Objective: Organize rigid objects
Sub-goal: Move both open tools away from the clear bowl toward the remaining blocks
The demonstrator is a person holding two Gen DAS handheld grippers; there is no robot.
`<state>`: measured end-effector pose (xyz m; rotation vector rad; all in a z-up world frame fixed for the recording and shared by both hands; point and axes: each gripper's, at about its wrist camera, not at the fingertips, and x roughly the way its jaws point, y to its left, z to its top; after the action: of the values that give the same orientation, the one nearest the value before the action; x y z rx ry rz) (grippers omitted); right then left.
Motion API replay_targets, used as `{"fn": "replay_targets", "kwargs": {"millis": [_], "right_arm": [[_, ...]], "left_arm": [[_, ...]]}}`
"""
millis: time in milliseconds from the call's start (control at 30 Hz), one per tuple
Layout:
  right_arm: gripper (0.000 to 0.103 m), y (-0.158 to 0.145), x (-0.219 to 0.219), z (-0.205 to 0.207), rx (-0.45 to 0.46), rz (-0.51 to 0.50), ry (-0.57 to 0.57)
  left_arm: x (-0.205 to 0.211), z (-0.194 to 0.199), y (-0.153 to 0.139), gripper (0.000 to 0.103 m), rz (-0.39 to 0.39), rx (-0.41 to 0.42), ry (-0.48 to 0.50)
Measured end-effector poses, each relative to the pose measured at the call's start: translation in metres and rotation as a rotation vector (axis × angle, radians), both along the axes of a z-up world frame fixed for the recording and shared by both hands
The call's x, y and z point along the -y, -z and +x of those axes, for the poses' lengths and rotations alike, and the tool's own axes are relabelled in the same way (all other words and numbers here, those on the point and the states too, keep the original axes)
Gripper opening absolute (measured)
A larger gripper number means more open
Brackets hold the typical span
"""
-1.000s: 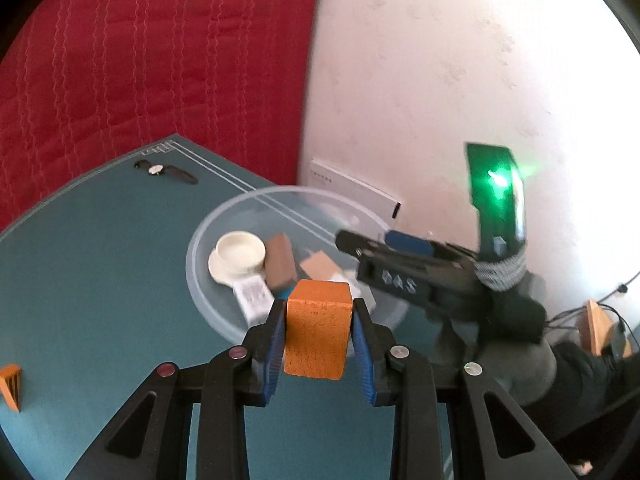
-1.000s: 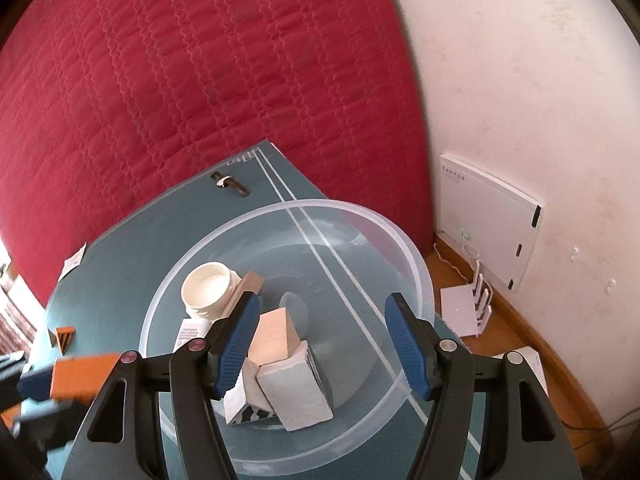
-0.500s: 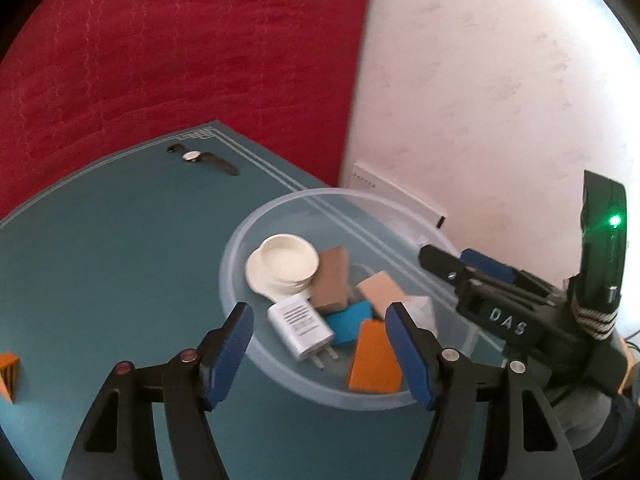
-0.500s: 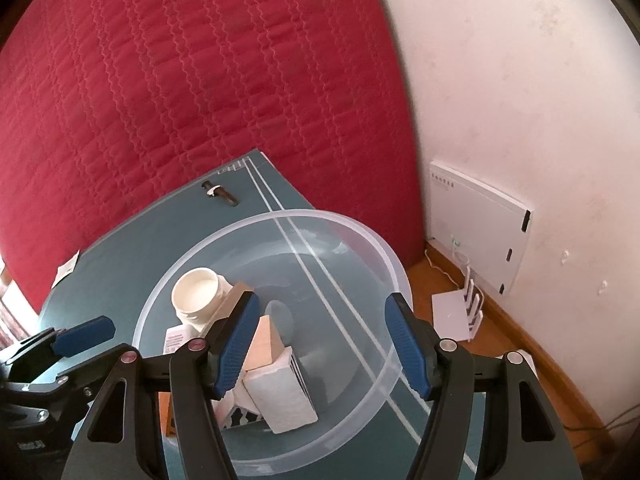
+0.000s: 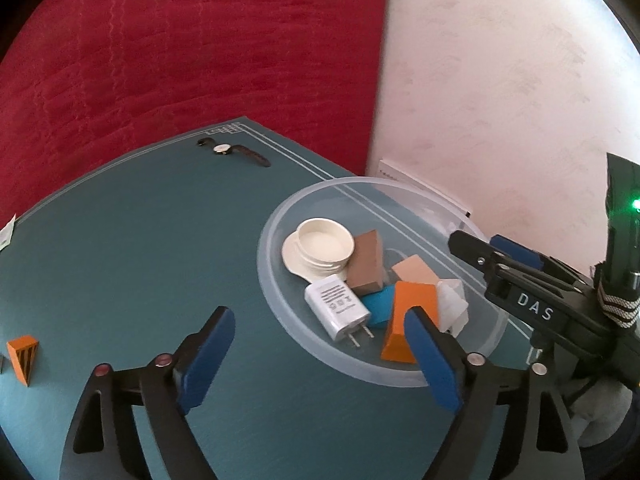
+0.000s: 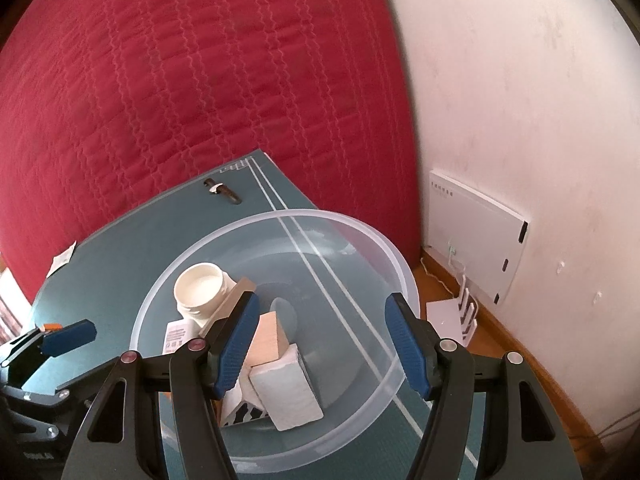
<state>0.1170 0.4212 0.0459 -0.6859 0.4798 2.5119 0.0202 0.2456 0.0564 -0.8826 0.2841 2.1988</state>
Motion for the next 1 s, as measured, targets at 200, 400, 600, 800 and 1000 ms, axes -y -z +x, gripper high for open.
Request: {"fn": "replay_targets", "kwargs": {"millis": [200,400,600,800,1000], "right_arm": [[0.072,-0.002,0.011,0.0,-0.001,0.051,-0.004],[0.072,-0.007,0.025,-0.001,0.0,0.109,-0.018],[0.072,-0.011,0.039,0.0,-0.001,0.15,-0.031],[0.073,-0.016,0.053,-0.001,-0.002,0.169,-0.057],[0.075,-0.024,0.076,-0.002,-0.011,0.177,-0.104]], "left_arm": [[0.013,-0.005,-0.001,0.097,-0.001,-0.03,-0.066],[0.027,-0.01,0.0,0.098,-0.012,-0.062,-0.11],[0.047,-0.015,-0.002,0.098,-0.007,-0.074,-0.151],[0.068,-0.022,-0.003,0.099,0.005,-0.075,-0.198],[0.093,-0.029,-0.005,0.099,0.016,-0.074,-0.243]]}}
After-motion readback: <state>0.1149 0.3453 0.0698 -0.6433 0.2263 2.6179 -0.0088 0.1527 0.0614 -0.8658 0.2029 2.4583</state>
